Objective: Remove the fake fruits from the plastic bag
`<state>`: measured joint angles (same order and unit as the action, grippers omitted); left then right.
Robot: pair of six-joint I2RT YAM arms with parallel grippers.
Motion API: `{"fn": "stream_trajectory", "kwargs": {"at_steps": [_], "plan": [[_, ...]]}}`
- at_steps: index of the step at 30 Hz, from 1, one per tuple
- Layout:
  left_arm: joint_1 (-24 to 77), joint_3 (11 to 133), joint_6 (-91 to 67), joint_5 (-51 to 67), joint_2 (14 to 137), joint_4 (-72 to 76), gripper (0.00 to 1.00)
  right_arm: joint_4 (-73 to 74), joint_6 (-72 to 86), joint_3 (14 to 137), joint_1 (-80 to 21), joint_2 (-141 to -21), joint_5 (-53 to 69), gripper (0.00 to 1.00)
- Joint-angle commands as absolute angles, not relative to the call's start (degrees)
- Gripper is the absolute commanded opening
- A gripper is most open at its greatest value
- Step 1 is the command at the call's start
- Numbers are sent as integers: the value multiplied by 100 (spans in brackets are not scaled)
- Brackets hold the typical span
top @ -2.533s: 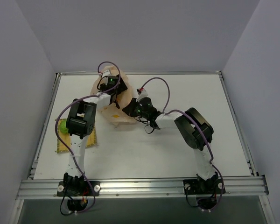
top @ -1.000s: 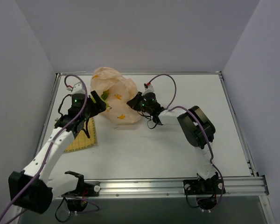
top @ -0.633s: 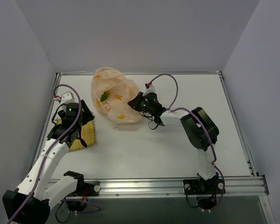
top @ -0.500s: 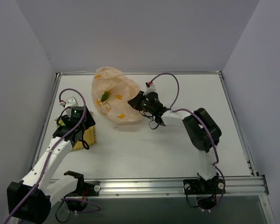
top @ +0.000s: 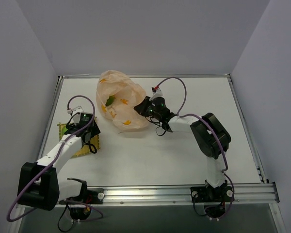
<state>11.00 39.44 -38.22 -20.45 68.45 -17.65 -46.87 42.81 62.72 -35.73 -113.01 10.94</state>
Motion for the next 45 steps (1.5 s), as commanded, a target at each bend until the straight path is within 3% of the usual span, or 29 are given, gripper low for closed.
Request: {"fn": "stream_trajectory", "kwargs": {"at_steps": [1, 6, 13, 15, 18, 19, 24, 28, 32, 33, 39, 45], "plan": [[950, 4105, -3885, -2119, 7048, -1346, 70, -4931, 4192, 6179, -3630, -10925, 1116, 0], [738, 4157, -3955, -1995, 7313, -1257, 85, -4834, 4052, 6065, -3630, -10749, 1134, 0], [826, 4078, -3964, -1600, 6585, -1178, 93, -4720, 3911, 6012, -3682, -10626, 1099, 0], [1044, 4034, -3964, -1416, 6312, -1169, 88, -4685, 3859, 5994, -3726, -10608, 1029, 0], [1439, 4051, -4042, -1073, 5837, -994, 70, -4606, 3780, 5924, -3867, -10600, 835, 0], [1528, 4087, -4069, -985, 5705, -958, 60, -4623, 3771, 5872, -3911, -10574, 774, 0], [2038, 4691, -4210, -546, 5949, -739, 50, -4860, 3797, 5336, -4210, -10442, 388, 0], [2337, 5439, -4000, -676, 7001, -861, 47, -5001, 3850, 5089, -4359, -10354, 255, 0], [2329, 6344, -3701, -633, 8171, -1142, 37, -5010, 3858, 4984, -4395, -10275, 246, 0], [2329, 6528, -3570, -598, 8417, -1273, 30, -5010, 3841, 4957, -4377, -10257, 229, 0], [2338, 7909, -3016, -580, 10061, -1827, 4, -5054, 3850, 4931, -4210, -10169, 343, 0], [2294, 8560, -2445, -1054, 10747, -1986, 3, -5062, 3815, 5018, -4069, -10116, 492, 0]]}}
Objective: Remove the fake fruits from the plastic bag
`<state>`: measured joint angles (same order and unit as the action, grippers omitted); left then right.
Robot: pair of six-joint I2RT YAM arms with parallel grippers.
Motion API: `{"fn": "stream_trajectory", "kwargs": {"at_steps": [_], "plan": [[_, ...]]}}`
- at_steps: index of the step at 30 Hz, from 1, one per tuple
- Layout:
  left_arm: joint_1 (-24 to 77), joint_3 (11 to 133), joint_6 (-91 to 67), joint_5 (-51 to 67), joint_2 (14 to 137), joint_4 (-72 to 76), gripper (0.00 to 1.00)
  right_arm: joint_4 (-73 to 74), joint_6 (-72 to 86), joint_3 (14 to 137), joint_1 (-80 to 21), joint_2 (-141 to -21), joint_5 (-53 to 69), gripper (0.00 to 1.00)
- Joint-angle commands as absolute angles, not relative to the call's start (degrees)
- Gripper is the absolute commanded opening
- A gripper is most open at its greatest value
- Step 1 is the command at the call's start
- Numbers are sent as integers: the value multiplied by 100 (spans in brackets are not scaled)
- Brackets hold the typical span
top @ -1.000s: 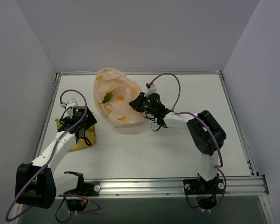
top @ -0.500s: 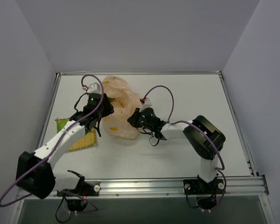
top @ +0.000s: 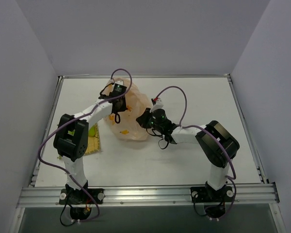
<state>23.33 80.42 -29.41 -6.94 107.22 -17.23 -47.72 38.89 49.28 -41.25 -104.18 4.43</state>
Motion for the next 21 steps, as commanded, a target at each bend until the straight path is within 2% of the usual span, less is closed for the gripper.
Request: {"fn": "stream_trajectory", "kwargs": {"at_steps": [1, 4, 7, 8, 11, 12, 15, 21], "plan": [[2277, 8648, -2400, -1159, 10827, -1986, 6, -5062, 3814, 5027, -4069, -10116, 510, 0], [2215, 8911, -2171, -1555, 11038, -1881, 16, -5062, 3797, 5063, -4069, -10108, 562, 0], [2119, 9158, -1961, -1836, 11249, -1732, 35, -5054, 3771, 5019, -4060, -10090, 571, 0], [2092, 9228, -1908, -1880, 11302, -1671, 47, -5045, 3771, 5010, -4061, -10090, 580, 0], [2022, 9369, -1714, -2074, 11443, -1426, 61, -5045, 3753, 4975, -4052, -10099, 589, 0], [1995, 9378, -1609, -2074, 11496, -1354, 69, -5045, 3753, 4975, -4052, -10133, 598, 0], [1855, 9588, -1486, -2022, 11741, -1353, 81, -5045, 3744, 5001, -4025, -10195, 633, 0], [1495, 10063, -1213, -1416, 12180, -1301, 89, -5106, 3753, 5106, -3955, -10441, 721, 0]]}}
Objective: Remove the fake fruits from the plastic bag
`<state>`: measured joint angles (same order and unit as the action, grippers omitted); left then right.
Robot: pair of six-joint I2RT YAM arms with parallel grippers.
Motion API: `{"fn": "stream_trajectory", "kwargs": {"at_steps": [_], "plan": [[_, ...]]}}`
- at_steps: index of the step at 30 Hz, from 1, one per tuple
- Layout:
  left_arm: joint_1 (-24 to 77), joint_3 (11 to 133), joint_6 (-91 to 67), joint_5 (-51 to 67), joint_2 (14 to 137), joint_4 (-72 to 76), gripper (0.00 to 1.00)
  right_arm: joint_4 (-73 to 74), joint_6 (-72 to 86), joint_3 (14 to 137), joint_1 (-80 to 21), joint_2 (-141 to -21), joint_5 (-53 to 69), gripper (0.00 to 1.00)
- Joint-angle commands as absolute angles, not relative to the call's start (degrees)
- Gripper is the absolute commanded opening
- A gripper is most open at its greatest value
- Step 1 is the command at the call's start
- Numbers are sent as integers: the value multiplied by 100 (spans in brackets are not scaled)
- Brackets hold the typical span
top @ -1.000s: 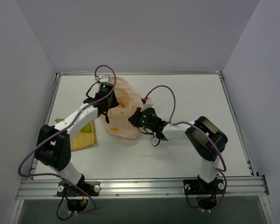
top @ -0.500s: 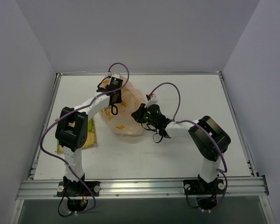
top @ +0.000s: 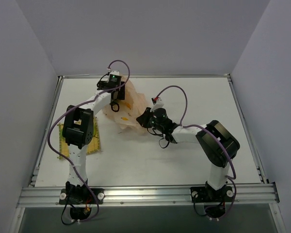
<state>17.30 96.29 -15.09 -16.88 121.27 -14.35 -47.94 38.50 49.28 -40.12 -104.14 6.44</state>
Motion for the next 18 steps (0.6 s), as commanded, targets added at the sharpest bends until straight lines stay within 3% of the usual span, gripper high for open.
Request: {"fn": "stream_trajectory", "kwargs": {"at_steps": [1, 6, 18], "plan": [[1459, 10142, -1213, -1276, 12234, -1301, 91, -5133, 3762, 5124, -3946, -10494, 738, 0], [1380, 10467, -1178, -555, 12585, -1108, 96, -5229, 3823, 5317, -3911, -10845, 861, 0], [1327, 10811, -1450, -150, 13324, -1046, 97, -5414, 3929, 5458, -3691, -11144, 1072, 0]]}}
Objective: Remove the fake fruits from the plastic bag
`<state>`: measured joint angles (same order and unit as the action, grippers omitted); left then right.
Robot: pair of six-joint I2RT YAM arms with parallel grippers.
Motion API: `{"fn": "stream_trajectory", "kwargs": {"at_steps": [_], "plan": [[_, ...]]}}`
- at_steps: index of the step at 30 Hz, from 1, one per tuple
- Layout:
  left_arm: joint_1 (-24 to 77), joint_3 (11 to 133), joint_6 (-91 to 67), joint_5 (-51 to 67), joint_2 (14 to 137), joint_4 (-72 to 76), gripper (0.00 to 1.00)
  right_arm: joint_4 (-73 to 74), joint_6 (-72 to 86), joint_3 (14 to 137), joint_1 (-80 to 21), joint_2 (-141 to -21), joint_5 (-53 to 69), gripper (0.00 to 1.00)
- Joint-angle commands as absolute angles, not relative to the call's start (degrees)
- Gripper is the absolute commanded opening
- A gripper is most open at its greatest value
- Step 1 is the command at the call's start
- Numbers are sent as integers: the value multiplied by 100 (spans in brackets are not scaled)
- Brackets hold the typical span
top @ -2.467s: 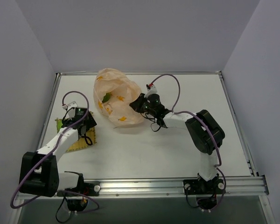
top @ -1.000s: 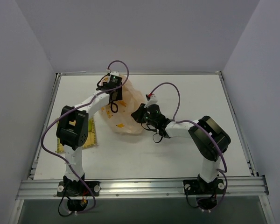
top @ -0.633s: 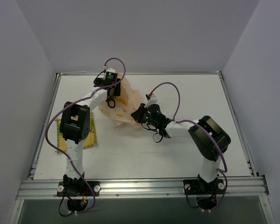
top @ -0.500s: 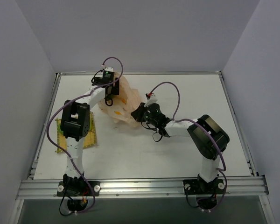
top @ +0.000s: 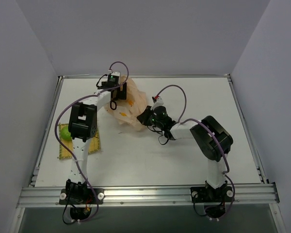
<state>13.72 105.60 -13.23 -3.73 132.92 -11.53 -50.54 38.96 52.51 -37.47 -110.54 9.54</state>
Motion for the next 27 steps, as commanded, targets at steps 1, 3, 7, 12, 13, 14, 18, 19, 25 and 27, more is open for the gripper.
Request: {"fn": "stream_trajectory", "kwargs": {"at_steps": [1, 3, 7, 12, 13, 14, 18, 19, 25, 27], "plan": [[1327, 10802, -1459, -115, 13333, -1011, 97, -5431, 3937, 5458, -3674, -11162, 1081, 0], [1345, 10828, -1529, -44, 13385, -949, 97, -5493, 3981, 5449, -3639, -11180, 1125, 0], [1345, 10785, -1626, -53, 13368, -809, 76, -5493, 3990, 5432, -3586, -11127, 1134, 0], [1353, 10119, -1784, 0, 12729, -484, 34, -5493, 3973, 5379, -3516, -11030, 1134, 0], [1371, 9960, -1819, 0, 12579, -414, 32, -5493, 3973, 5388, -3516, -11030, 1142, 0], [1380, 9801, -1872, 0, 12421, -248, 28, -5493, 3981, 5388, -3516, -11030, 1134, 0], [1450, 9036, -2275, 298, 11516, 16, 25, -5458, 3973, 5449, -3507, -11056, 1020, 0], [1468, 8774, -2329, 334, 11374, 113, 24, -5423, 3964, 5528, -3498, -11074, 1011, 0], [1582, 7857, -2829, 800, 10399, 141, 23, -5256, 3920, 5695, -3480, -11074, 923, 0], [1582, 7516, -3022, 1009, 10136, 115, 23, -5247, 3920, 5704, -3480, -11013, 888, 0]]}}
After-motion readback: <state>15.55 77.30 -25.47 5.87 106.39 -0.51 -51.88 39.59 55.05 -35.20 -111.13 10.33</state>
